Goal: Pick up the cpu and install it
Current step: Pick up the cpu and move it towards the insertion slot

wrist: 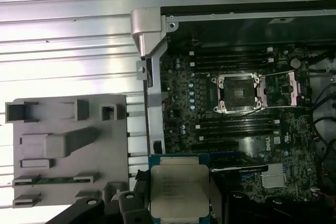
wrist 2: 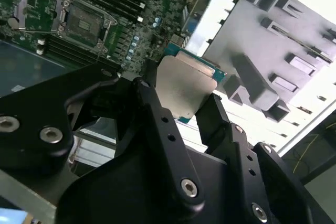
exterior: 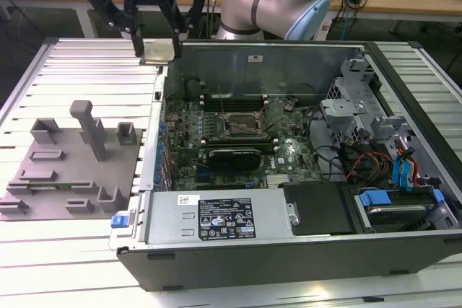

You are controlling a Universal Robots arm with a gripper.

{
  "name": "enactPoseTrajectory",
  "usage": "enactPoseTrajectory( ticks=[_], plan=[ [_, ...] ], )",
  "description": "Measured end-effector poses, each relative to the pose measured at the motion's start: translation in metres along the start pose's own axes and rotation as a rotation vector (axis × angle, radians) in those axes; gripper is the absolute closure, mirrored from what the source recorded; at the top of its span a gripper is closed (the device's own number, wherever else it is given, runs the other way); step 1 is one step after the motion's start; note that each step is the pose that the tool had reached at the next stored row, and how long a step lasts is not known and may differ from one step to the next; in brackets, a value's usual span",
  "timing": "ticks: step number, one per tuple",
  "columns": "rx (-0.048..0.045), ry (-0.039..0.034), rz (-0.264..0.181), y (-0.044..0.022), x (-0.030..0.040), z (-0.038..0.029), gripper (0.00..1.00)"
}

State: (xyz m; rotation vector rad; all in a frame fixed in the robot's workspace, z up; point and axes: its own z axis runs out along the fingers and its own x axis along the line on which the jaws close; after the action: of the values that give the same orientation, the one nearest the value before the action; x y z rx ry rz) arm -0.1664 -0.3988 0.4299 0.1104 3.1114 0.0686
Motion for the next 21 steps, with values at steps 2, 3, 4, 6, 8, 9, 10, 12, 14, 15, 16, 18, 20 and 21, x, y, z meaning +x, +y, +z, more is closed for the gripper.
enactPoseTrajectory(
  ticks=[2, 3, 4, 6, 8, 9, 10, 12, 14, 15, 16, 18, 20, 21],
  plan=[
    [0.0, 0.0, 0.0, 0.0008, -0.0114, 0.0004, 0.46],
    [0.0, 0.0, 0.001, 0.001, -0.0143, 0.0004, 0.46],
    [0.0, 0.0, 0.001, 0.0012, -0.0173, 0.0005, 0.46],
    [0.0, 0.0001, 0.001, 0.0017, -0.0248, 0.0008, 0.46],
    [0.0001, 0.0001, 0.001, 0.0022, -0.0304, 0.0009, 0.46],
    [0.0001, 0.0001, 0.001, 0.0023, -0.0329, 0.0009, 0.46],
    [0.0001, 0.0001, 0.001, 0.0026, -0.0363, 0.001, 0.46],
    [0.0, 0.0001, 0.002, 0.003, -0.0417, 0.0012, 0.46],
    [0.0001, 0.0001, 0.002, 0.0033, -0.0473, 0.0014, 0.46],
    [0.0, 0.0, 0.002, 0.0035, -0.0497, 0.0015, 0.46],
    [0.0, 0.0, 0.002, 0.0038, -0.0534, 0.0016, 0.46],
    [0.0, 0.0001, 0.002, 0.0042, -0.0604, 0.0018, 0.46],
    [0.0001, 0.0002, 0.003, 0.0047, -0.0666, 0.0019, 0.46],
    [0.0001, 0.0002, 0.003, 0.005, -0.0705, 0.0021, 0.46]
  ],
)
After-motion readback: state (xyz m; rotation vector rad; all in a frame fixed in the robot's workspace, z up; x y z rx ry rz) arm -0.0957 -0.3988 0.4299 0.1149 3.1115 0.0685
